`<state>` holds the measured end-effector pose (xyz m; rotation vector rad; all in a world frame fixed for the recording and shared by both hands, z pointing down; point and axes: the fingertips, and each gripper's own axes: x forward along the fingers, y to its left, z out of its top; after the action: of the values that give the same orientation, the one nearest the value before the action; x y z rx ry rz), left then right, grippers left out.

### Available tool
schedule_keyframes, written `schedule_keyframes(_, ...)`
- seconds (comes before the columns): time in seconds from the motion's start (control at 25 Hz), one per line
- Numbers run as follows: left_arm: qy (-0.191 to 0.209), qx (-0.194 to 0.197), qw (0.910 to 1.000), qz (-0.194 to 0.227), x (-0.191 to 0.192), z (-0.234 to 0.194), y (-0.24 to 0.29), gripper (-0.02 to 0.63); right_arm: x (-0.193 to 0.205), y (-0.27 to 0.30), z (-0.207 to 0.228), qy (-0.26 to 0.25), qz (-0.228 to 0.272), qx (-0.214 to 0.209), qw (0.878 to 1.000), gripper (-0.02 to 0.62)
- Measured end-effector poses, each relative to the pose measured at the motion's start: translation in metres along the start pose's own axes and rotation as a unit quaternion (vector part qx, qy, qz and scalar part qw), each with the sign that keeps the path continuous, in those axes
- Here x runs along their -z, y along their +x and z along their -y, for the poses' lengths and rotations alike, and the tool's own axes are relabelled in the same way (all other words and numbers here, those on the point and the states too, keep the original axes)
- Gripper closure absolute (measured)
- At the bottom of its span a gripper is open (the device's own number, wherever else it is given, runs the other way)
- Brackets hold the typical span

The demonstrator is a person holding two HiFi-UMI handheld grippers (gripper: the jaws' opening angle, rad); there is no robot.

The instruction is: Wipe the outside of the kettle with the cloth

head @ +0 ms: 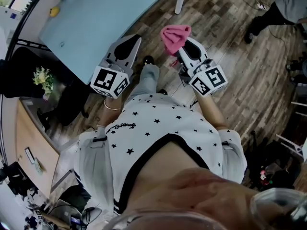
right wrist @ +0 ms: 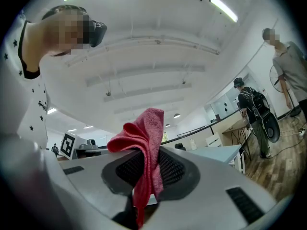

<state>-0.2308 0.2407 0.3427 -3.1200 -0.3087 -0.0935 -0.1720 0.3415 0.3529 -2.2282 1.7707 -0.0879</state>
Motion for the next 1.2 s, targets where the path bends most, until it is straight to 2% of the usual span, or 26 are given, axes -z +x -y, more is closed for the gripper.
schedule_keyframes(0.4,-0.006,0.007,0.9998,0.019,-0.003,-0.032,0.049,0.566,-0.009,0.032,0.046,-0.018,-0.004,0.006,1.000,0.523)
schedule_keyframes(1.2,-0.037,-0.018,0.9988,0.026,0.000,-0.185,0.124,0.566,-0.006,0.186,0.122,-0.018,-0.047,-0.011,0.999,0.523)
